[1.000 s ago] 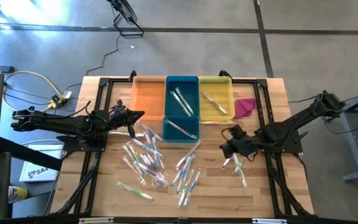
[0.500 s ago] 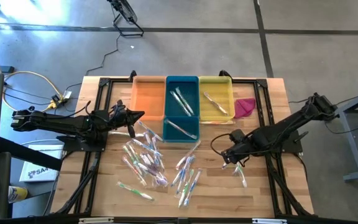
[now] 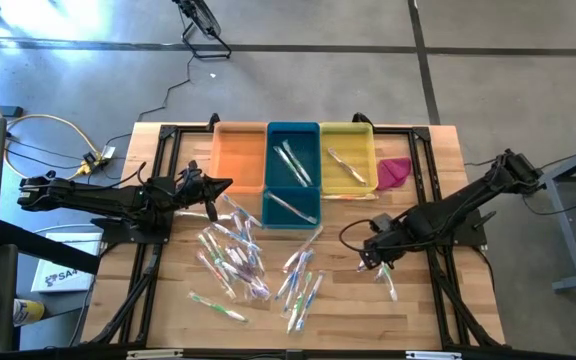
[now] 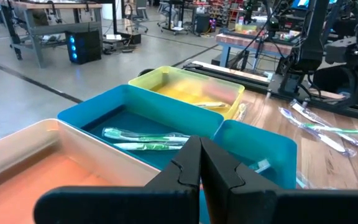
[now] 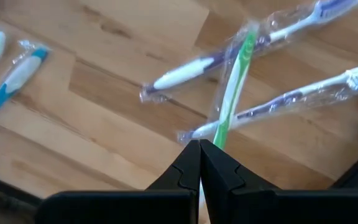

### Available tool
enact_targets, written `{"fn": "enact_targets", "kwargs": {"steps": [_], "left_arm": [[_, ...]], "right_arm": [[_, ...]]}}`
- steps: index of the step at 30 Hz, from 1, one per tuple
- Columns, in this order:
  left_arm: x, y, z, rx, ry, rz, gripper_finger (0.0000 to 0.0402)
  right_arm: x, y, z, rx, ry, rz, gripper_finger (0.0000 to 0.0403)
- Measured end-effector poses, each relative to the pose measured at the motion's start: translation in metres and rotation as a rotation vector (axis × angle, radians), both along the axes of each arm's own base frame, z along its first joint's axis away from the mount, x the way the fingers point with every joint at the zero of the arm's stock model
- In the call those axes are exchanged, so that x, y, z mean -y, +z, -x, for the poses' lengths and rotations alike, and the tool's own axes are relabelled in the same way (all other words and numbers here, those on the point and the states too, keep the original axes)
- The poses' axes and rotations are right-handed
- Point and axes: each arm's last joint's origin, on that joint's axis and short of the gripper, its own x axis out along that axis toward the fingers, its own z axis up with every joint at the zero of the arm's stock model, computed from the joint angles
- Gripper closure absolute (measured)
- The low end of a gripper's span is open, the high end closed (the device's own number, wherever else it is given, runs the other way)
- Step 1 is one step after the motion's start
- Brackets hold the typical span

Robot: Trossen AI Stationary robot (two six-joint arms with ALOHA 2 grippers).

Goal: Pick & Place Toothbrushes
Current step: Put the green toothbrush into the top blue bin

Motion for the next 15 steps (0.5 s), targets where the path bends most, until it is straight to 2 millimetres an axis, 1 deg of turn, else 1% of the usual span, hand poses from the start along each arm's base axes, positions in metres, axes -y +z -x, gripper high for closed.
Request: {"fn": "enact_targets", "kwargs": {"steps": [4,12,15], "left_arm": [[0.0000,0.0000,0.0000,0.000,0.000,0.000,0.0401],[0.0000,0.0000,0.0000,0.000,0.001,0.000,0.0401],[0.0000,0.0000,0.0000,0.000,0.001,0.000,0.0401]], "right_arm": [[0.0012,-0.0001,-0.0002,0.013,-0.005,0.035,0.0401],[0.0039,-0.0011,0.0070,-0.067,0.011,0.051,0.0401],[0.0041,-0.0011,0.0074,-0.070,0.032,0.056,0.0400]]}}
